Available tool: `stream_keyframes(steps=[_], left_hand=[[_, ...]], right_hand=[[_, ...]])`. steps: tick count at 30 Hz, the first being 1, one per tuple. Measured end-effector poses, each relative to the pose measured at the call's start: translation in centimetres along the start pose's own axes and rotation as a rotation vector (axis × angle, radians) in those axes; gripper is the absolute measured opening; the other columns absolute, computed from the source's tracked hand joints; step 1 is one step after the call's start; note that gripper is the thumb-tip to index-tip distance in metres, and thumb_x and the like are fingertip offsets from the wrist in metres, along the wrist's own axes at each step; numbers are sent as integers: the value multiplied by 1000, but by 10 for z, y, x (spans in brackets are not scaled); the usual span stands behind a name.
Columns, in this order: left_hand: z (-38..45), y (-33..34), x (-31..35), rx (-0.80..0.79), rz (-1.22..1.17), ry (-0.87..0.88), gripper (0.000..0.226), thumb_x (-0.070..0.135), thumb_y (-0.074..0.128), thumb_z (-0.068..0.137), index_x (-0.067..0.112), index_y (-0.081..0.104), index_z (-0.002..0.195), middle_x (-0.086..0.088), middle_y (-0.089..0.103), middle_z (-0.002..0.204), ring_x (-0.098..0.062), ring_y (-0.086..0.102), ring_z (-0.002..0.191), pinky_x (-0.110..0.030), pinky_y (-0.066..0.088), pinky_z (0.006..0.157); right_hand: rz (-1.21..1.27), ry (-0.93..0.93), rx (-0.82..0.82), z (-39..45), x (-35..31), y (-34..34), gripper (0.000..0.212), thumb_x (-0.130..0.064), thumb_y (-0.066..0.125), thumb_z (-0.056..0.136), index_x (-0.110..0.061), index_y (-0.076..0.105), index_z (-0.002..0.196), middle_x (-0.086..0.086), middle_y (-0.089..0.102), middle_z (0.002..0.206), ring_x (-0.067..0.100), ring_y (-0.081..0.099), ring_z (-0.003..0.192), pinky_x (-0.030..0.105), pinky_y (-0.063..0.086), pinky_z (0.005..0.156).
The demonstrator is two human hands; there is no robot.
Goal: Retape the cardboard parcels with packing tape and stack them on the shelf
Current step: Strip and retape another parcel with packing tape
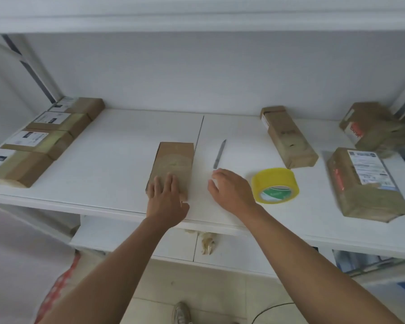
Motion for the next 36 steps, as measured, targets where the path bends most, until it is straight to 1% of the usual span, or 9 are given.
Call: stream_keyframes(steps=[4,9,12,14,16,24,31,34,36], left_hand=[[-5,0,22,4,-104,-45,84,47,49,93,2,14,154,-12,9,166,-45,-2,149,-50,4,123],[-13,-9,40,198,-200,-138,66,45,58,89,0,42,134,-18,50,138,-40,35,136,-47,28,114],[2,-20,42,259,-211,-127,66,48,56,91,6,41,140,-14,41,148,-34,34,138,-45,27,113],[20,-25,38,147,-232,-112,76,52,49,95,11,23,154,-8,19,163,-31,16,148,-45,18,119],[32,-22,35,34,-215,-137,81,56,43,96,13,13,157,-4,10,166,-30,10,150,-46,15,120],[34,-10,35,71,-161,-172,64,57,38,96,22,32,150,-1,23,160,-33,22,142,-47,20,115],[36,-5,42,77,-29,-131,56,47,32,101,20,33,150,-2,29,160,-33,30,140,-44,25,113],[30,-4,57,195,1,-60,44,29,37,101,14,46,142,-5,44,150,-29,33,142,-44,21,117],[20,-3,77,333,-117,104,42,21,43,98,8,55,136,-11,56,141,-32,45,136,-48,31,115]], right_hand=[[-46,54,18,-7,29,-29,33,-26,49,98,0,70,99,17,68,113,32,59,117,39,46,91],[-157,112,30,-13,70,-49,37,-30,47,98,-4,69,112,11,66,125,28,37,143,41,25,115],[-212,232,-41,-21,87,-55,49,-43,41,99,-11,60,132,5,52,144,26,23,149,45,17,119],[-212,269,-77,-26,92,-59,52,-47,41,98,-14,55,135,4,50,144,26,27,146,45,22,117],[-205,264,-102,-30,97,-61,50,-47,43,96,-14,53,132,6,54,135,27,40,134,41,32,108],[-157,247,-88,-34,100,-60,47,-47,48,94,-19,52,132,3,53,124,27,46,121,39,34,100],[-143,249,-102,-33,102,-62,45,-47,48,94,-18,52,128,4,53,120,29,48,116,39,34,97],[-144,247,-139,-31,103,-66,44,-48,46,94,-17,51,124,4,52,117,28,47,113,39,35,94],[-138,251,-170,-29,105,-68,41,-49,46,92,-18,52,120,3,52,114,28,47,112,39,35,92]])
Point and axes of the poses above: each hand's wrist, its own z-axis towards the middle knuckle, its own y-axis out of the palm, x = y × z, the point moved 1 cm from there along z, towards the middle knuckle
